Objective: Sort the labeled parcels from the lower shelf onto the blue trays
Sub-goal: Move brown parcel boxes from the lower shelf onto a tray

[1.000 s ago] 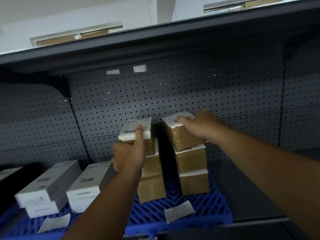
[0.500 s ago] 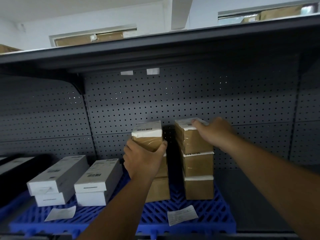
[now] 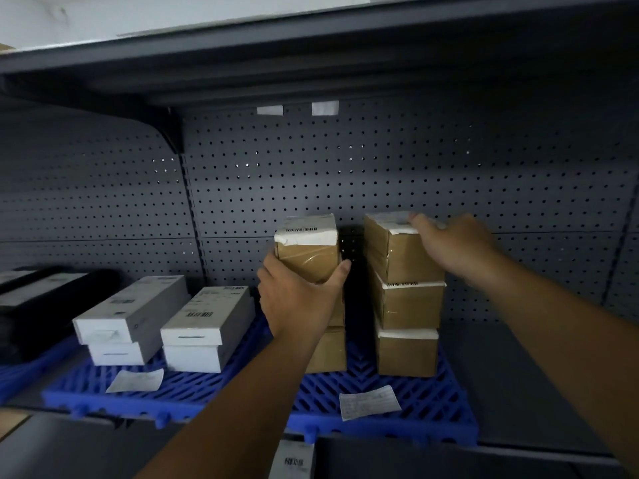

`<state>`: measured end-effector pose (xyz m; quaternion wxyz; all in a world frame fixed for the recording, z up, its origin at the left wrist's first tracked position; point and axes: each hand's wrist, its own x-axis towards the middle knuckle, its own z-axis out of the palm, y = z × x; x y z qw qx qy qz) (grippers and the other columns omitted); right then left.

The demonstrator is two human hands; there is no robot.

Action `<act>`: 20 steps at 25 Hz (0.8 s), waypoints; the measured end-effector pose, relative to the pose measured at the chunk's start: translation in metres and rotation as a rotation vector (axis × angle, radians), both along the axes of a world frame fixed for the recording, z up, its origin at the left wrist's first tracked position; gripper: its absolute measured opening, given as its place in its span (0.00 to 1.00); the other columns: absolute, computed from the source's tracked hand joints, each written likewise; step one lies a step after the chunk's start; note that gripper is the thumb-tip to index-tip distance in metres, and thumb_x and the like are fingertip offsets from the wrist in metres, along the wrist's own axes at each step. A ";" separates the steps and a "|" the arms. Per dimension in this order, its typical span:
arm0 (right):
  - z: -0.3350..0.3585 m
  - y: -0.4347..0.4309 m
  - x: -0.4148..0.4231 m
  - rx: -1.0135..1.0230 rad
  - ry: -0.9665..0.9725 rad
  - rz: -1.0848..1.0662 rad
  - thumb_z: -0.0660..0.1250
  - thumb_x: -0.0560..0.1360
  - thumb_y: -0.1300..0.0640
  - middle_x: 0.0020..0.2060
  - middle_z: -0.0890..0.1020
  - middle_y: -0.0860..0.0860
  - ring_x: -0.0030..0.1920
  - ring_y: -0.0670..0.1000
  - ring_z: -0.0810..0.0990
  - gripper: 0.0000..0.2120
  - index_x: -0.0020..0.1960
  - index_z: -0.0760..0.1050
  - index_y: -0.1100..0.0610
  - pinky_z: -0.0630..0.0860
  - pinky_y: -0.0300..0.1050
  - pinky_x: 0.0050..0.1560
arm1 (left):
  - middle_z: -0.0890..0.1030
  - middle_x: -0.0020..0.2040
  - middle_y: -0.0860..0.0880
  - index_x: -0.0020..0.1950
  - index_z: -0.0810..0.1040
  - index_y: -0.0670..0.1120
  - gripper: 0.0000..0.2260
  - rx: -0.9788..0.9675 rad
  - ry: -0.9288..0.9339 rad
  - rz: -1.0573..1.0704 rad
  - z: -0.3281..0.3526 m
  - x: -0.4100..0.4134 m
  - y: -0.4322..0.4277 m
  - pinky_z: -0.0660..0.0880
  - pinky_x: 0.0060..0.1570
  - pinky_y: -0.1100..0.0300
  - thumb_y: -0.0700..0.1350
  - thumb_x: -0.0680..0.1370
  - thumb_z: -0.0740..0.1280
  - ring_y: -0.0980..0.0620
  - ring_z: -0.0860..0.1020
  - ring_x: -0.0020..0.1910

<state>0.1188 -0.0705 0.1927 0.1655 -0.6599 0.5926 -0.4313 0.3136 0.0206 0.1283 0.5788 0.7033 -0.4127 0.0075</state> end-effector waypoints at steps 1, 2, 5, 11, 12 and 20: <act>0.000 -0.001 -0.001 0.004 -0.014 0.005 0.58 0.70 0.29 0.30 0.79 0.52 0.31 0.55 0.80 0.29 0.36 0.76 0.56 0.73 0.46 0.34 | 0.71 0.69 0.45 0.76 0.62 0.44 0.52 -0.017 0.006 -0.001 0.000 -0.001 0.001 0.71 0.70 0.44 0.71 0.63 0.77 0.45 0.71 0.69; 0.001 0.000 -0.002 0.010 -0.027 0.004 0.57 0.70 0.29 0.29 0.77 0.52 0.30 0.54 0.78 0.30 0.36 0.76 0.56 0.71 0.45 0.33 | 0.71 0.70 0.46 0.77 0.62 0.45 0.53 -0.037 0.021 -0.008 0.000 -0.002 0.002 0.70 0.71 0.44 0.72 0.63 0.76 0.46 0.70 0.70; 0.004 0.002 -0.002 0.024 -0.036 -0.018 0.54 0.70 0.28 0.29 0.76 0.52 0.30 0.55 0.76 0.31 0.36 0.74 0.56 0.69 0.44 0.32 | 0.70 0.72 0.48 0.79 0.61 0.48 0.51 -0.087 0.075 -0.056 0.003 0.002 0.004 0.69 0.72 0.43 0.74 0.65 0.71 0.47 0.69 0.72; 0.007 0.018 -0.001 -0.223 0.051 -0.029 0.57 0.77 0.33 0.53 0.81 0.57 0.52 0.59 0.80 0.30 0.58 0.77 0.59 0.73 0.49 0.43 | 0.71 0.73 0.51 0.78 0.64 0.51 0.36 -0.228 0.013 -0.045 0.014 0.017 0.030 0.68 0.72 0.43 0.70 0.76 0.59 0.53 0.69 0.71; 0.007 0.025 0.005 -0.317 0.089 -0.020 0.58 0.78 0.34 0.60 0.78 0.57 0.59 0.59 0.77 0.30 0.64 0.75 0.57 0.74 0.52 0.51 | 0.72 0.71 0.51 0.77 0.66 0.50 0.33 -0.225 -0.057 -0.024 0.016 0.021 0.036 0.68 0.72 0.44 0.68 0.78 0.58 0.53 0.69 0.70; -0.006 0.088 0.100 -0.727 0.230 0.218 0.61 0.77 0.39 0.59 0.77 0.53 0.62 0.56 0.73 0.23 0.63 0.75 0.55 0.66 0.54 0.66 | 0.74 0.69 0.48 0.75 0.68 0.51 0.28 -0.005 -0.318 0.038 0.004 0.063 0.085 0.67 0.69 0.45 0.64 0.79 0.59 0.46 0.70 0.69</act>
